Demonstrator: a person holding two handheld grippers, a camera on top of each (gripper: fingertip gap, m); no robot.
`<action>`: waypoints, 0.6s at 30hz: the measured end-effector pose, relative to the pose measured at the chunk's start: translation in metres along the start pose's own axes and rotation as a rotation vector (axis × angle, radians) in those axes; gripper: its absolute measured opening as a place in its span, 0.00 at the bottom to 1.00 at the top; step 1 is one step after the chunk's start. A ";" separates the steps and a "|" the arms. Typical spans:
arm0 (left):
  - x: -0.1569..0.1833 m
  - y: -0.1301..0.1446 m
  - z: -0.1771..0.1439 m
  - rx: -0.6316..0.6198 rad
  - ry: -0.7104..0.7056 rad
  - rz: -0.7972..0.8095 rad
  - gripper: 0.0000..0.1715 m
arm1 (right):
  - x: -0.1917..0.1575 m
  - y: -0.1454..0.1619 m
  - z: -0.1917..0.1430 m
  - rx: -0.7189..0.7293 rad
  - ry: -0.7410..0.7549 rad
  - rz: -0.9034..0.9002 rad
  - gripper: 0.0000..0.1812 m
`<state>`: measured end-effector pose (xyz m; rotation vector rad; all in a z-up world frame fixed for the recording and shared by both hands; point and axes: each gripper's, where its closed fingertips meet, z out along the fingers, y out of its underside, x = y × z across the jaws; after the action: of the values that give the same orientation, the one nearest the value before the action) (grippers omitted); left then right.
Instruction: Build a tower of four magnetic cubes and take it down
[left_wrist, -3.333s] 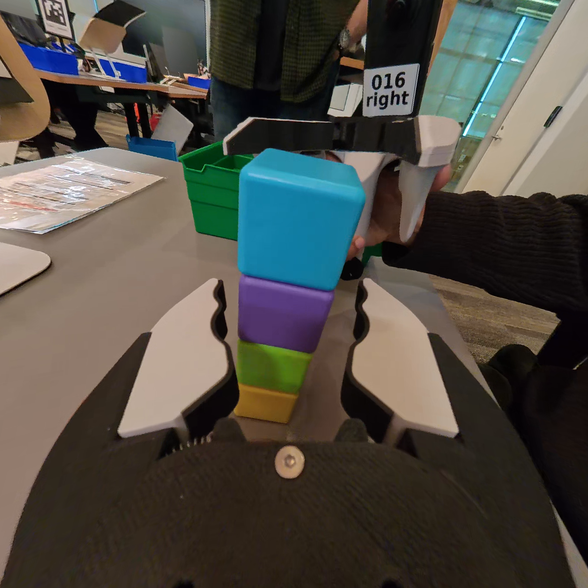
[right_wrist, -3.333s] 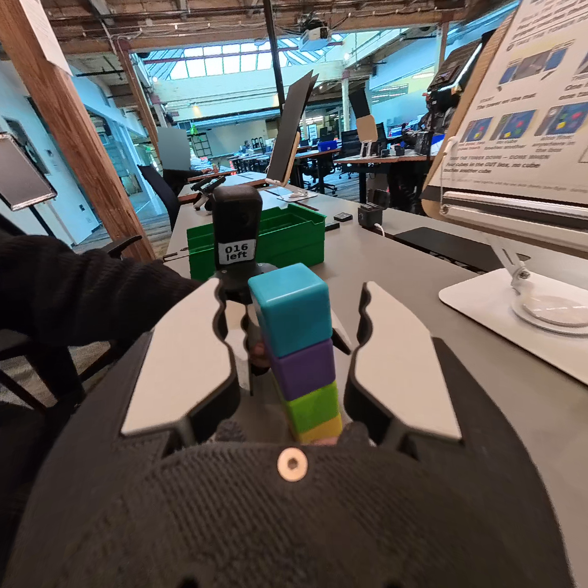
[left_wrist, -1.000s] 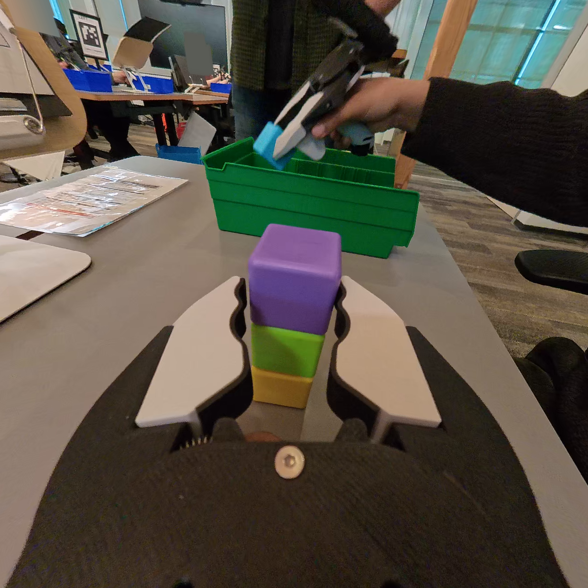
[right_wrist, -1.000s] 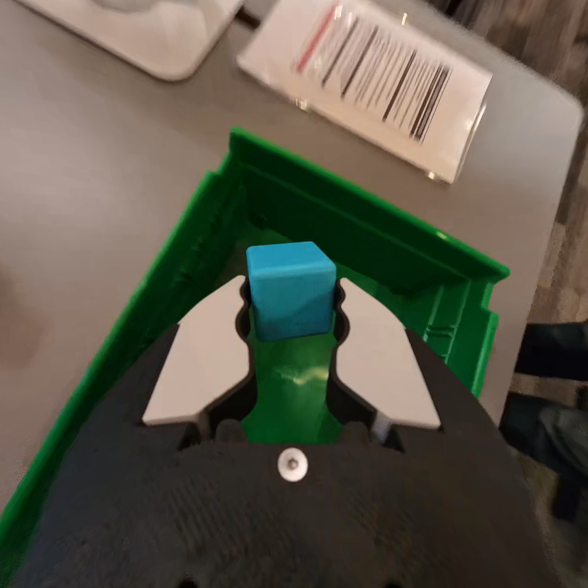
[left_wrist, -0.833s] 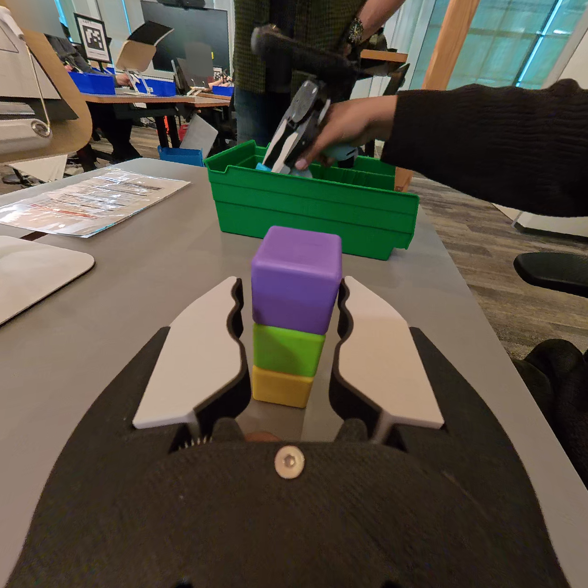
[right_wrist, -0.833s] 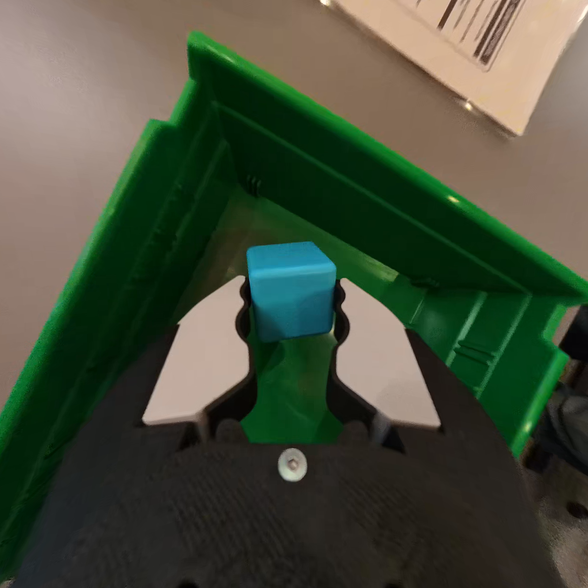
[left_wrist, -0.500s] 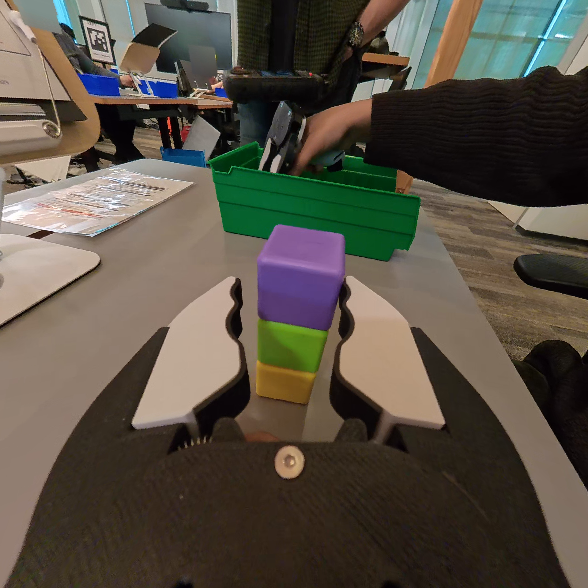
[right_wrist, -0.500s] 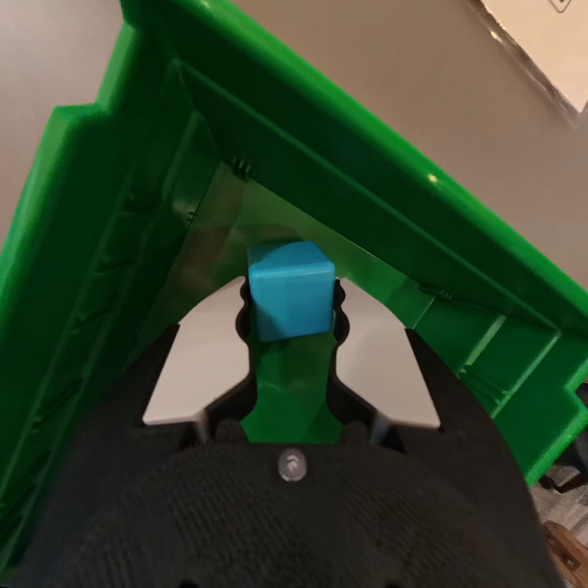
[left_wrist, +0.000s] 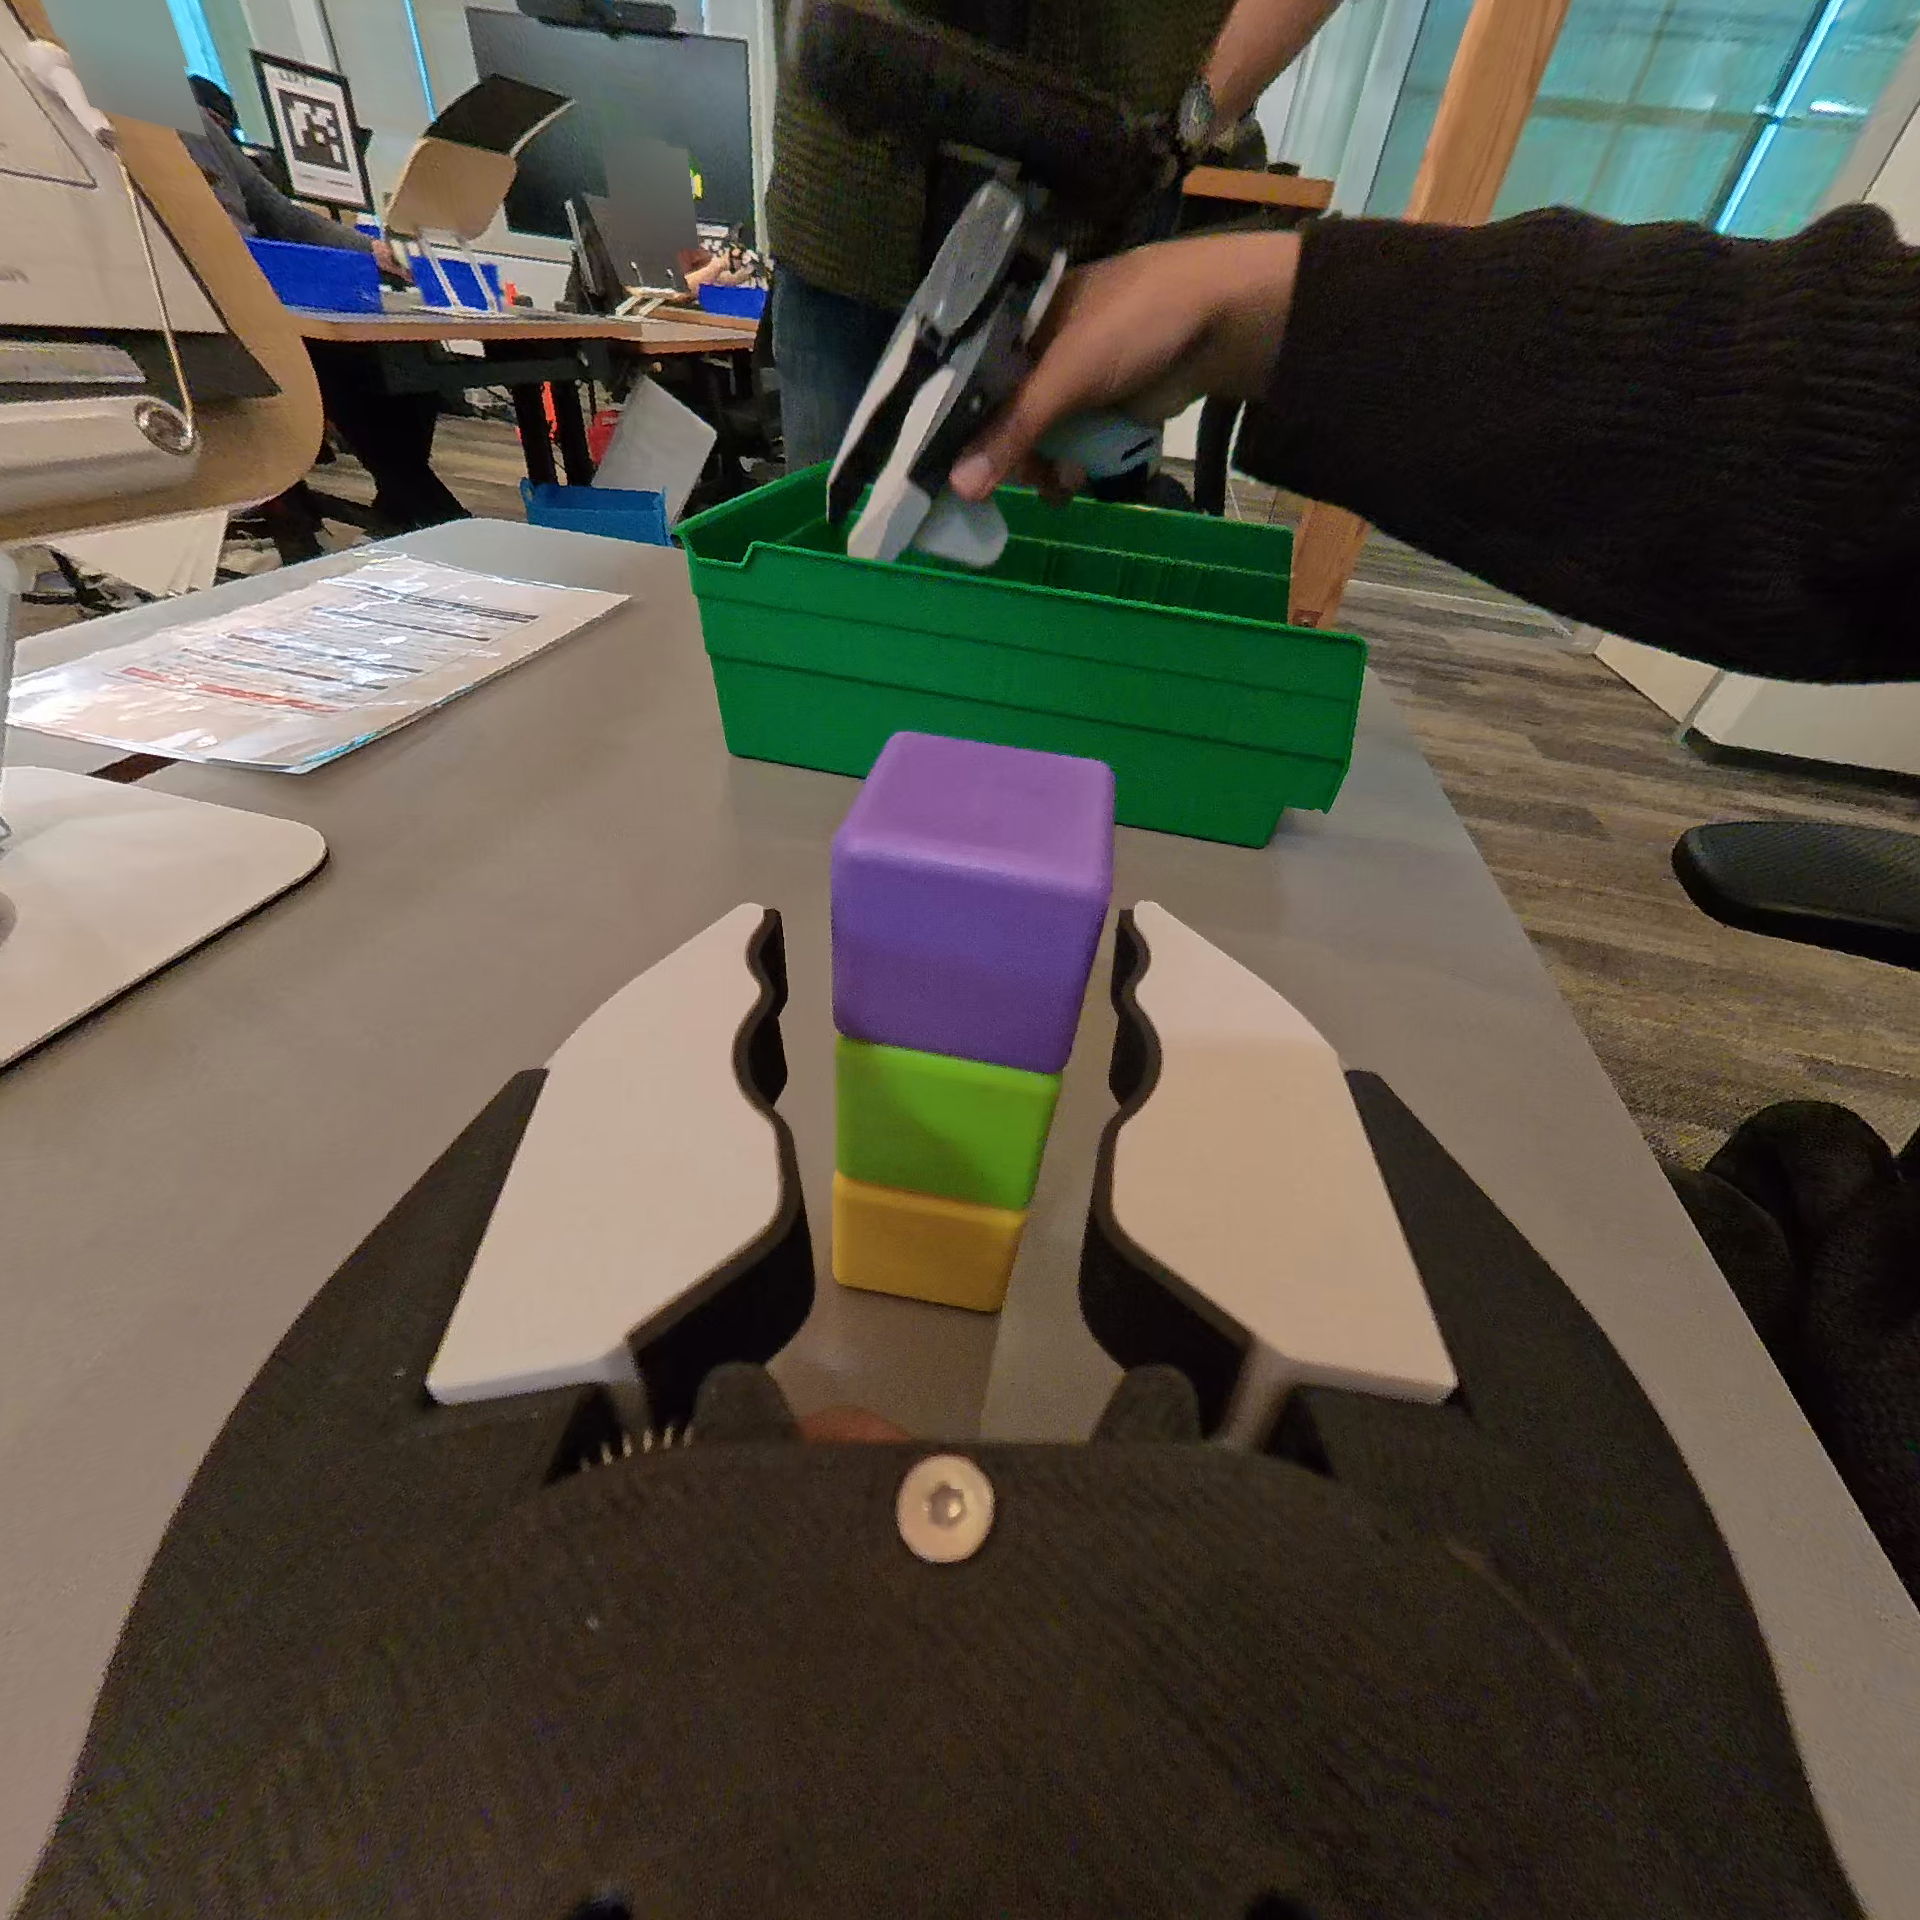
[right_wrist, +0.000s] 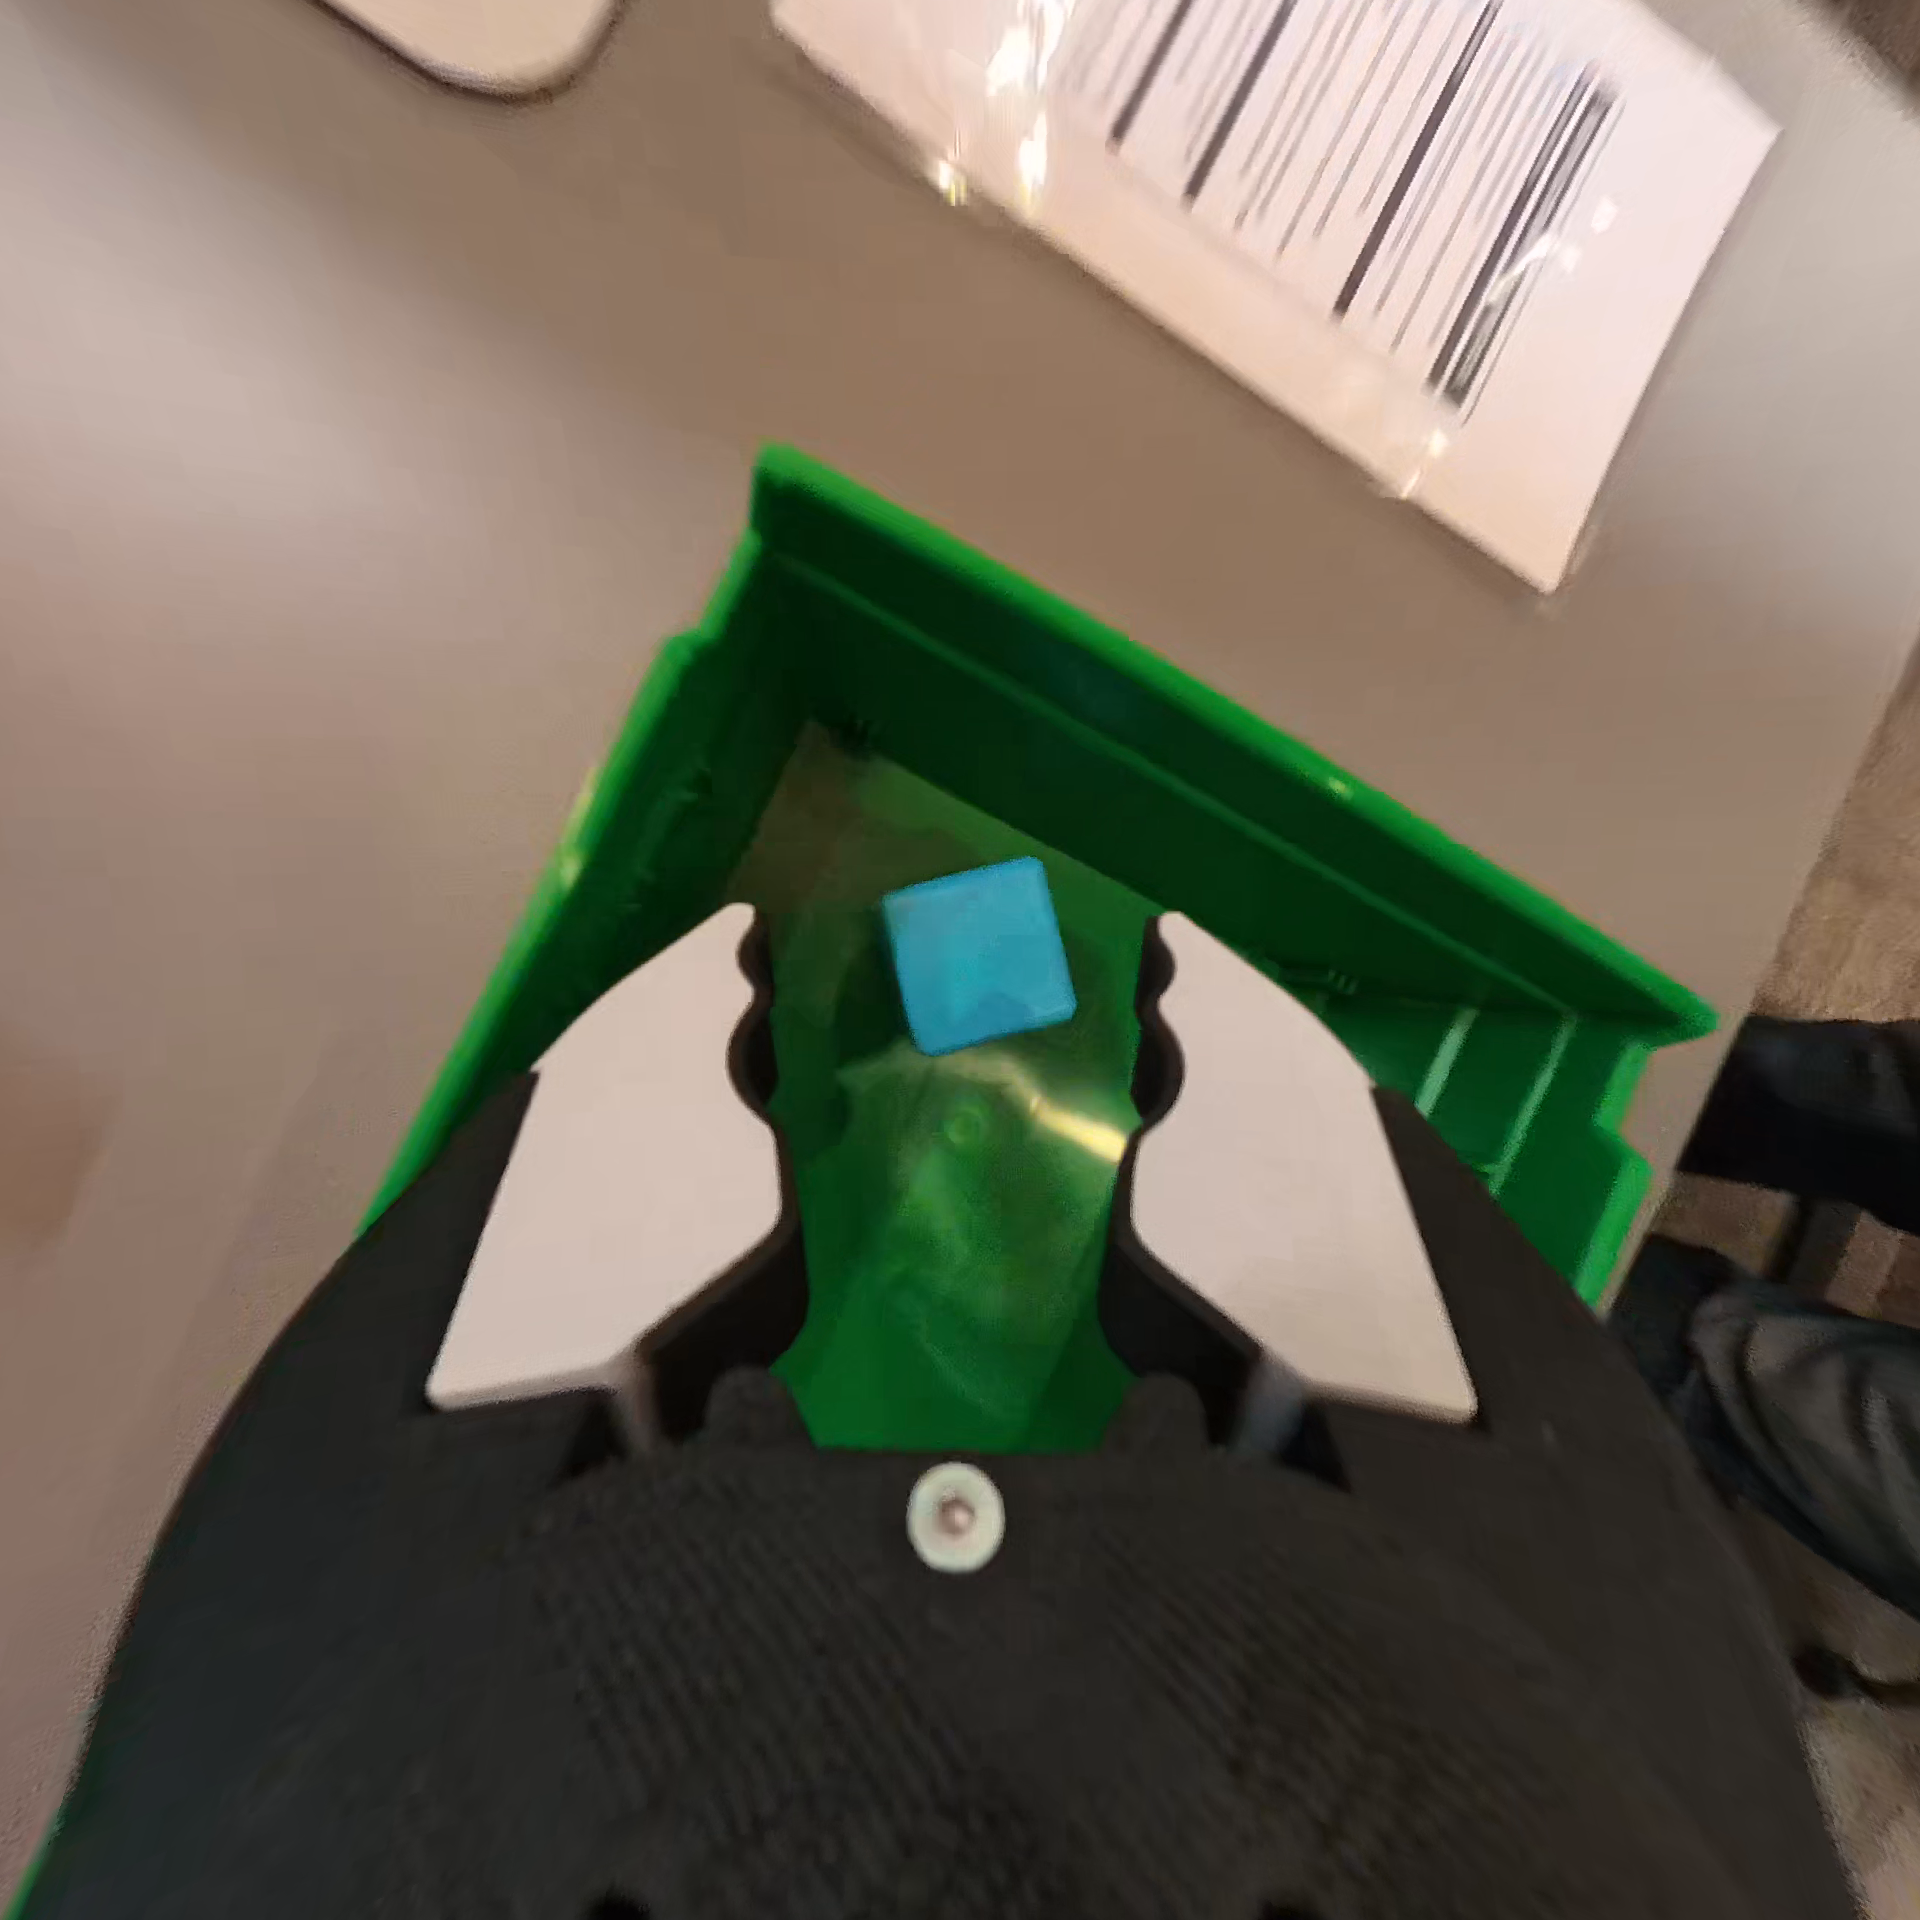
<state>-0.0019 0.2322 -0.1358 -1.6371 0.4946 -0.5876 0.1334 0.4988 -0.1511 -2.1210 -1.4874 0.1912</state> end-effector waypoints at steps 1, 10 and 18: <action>0.000 0.000 0.000 -0.002 0.001 0.000 0.35 | -0.002 -0.007 -0.010 0.040 0.009 0.000 0.38; 0.002 0.007 0.003 -0.036 -0.002 -0.020 0.43 | -0.101 -0.067 -0.088 0.408 -0.146 -0.044 0.39; 0.004 0.010 0.002 -0.060 -0.007 -0.029 0.47 | -0.184 -0.084 -0.091 0.551 -0.183 -0.083 0.39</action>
<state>0.0029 0.2297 -0.1460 -1.7053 0.4888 -0.5932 0.0308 0.3216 -0.0659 -1.6291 -1.4143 0.6943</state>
